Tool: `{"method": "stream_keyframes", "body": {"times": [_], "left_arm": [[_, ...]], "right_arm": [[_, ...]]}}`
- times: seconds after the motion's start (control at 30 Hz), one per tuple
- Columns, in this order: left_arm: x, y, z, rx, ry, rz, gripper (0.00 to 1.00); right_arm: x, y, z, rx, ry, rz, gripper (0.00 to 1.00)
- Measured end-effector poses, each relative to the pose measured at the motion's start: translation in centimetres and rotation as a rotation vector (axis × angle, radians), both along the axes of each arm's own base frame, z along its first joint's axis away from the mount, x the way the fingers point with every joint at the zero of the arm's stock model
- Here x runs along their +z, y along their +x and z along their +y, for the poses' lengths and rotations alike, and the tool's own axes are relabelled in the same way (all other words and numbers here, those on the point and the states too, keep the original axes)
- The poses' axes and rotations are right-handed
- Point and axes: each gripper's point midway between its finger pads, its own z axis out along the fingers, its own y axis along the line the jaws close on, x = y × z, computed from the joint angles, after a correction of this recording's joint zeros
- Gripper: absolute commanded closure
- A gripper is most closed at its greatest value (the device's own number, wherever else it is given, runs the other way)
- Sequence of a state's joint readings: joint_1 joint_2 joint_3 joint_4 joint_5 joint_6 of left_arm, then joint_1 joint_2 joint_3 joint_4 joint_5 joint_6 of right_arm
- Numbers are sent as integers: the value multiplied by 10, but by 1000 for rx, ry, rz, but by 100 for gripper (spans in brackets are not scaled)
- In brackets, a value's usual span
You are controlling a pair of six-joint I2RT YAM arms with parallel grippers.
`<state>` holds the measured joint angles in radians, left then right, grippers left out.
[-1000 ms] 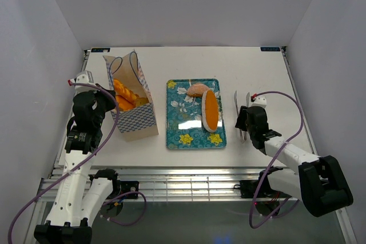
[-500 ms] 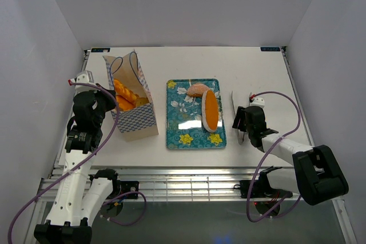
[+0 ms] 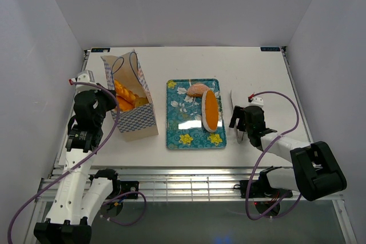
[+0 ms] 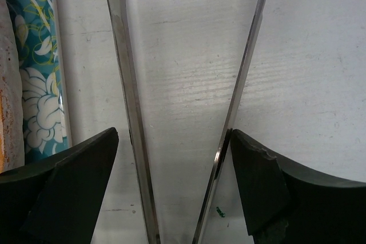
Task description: Place the fake bread into the paper bag
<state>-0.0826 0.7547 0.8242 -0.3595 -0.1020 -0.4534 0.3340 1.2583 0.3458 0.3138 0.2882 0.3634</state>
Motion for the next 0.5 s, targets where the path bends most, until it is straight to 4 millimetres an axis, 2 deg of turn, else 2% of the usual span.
{"method": "stream_keyframes", "body": {"times": [0.03,0.07,0.17,0.23,0.5], "left_arm": [[-1,0,0,3,1,2,91],[-1,1,1,6,2,4,91],[-2,2,3,17,6,8,94],[-3,2,4,25,8,10,100],[-8,18,15,92,36,48,100]], "right_arm": [[0,0,0,0,0,0,5],[0,0,0,-1,2,-2,4],[1,1,0,-1,2,-4,9],[1,1,0,-2,2,-4,10],[1,0,0,-1,3,-6,10]]}}
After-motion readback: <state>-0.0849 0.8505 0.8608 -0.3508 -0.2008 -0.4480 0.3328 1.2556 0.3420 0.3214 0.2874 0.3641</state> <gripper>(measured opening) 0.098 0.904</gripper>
